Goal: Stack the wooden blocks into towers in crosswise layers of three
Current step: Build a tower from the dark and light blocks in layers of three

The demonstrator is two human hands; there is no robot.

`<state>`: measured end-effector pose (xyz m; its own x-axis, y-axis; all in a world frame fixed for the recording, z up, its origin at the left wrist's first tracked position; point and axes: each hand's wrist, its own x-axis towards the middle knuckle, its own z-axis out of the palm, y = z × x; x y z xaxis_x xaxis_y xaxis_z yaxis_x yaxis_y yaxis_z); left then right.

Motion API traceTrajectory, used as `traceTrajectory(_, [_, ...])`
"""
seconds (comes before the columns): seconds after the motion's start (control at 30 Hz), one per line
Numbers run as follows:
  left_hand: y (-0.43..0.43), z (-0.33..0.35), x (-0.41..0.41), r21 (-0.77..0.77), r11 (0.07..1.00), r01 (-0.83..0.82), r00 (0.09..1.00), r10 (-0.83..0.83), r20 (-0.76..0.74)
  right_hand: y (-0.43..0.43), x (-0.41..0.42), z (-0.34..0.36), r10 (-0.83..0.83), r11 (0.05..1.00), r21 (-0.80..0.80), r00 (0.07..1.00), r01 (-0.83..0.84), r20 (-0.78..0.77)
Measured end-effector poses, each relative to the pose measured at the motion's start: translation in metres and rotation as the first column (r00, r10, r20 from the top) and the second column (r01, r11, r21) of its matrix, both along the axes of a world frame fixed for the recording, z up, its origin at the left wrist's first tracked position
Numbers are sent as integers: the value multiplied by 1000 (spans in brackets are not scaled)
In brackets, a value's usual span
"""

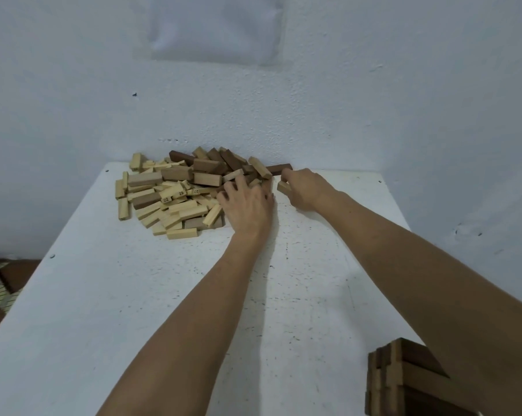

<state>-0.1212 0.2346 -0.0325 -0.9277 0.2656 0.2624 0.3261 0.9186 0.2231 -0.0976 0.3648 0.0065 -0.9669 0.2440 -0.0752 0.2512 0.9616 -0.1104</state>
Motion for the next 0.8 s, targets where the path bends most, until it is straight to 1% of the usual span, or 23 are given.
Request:
traceTrajectory(0.07, [-3, 1, 0, 11, 1000, 17, 1000, -17, 7, 1, 2, 0, -9, 1000, -15, 1000, 9, 10])
traceTrajectory(0.2, [-14, 5, 1, 47, 993, 110, 992, -113, 50, -1, 9, 7, -29, 999, -27, 998, 31, 55])
traceTrajectory(0.37, [-40, 7, 16, 35, 973, 228, 972, -230, 54, -11, 32, 20, -14, 999, -38, 986, 20, 166])
traceTrajectory(0.47, [-61, 8, 34, 28, 955, 294, 954, -295, 53, -24, 48, 29, -3, 998, -55, 981, 14, 196])
traceTrajectory(0.57, [-84, 8, 54, 9, 942, 336, 940, -336, 65, -47, 63, 36, -24, 992, -118, 972, 53, 234])
traceTrajectory(0.63, [-102, 8, 68, 12, 943, 332, 942, -332, 48, -64, 76, 38, -48, 979, -178, 967, 95, 252])
traceTrajectory(0.8, [-148, 5, 101, 32, 974, 224, 974, -224, 23, -112, 106, 35, -133, 907, -362, 963, 214, 235])
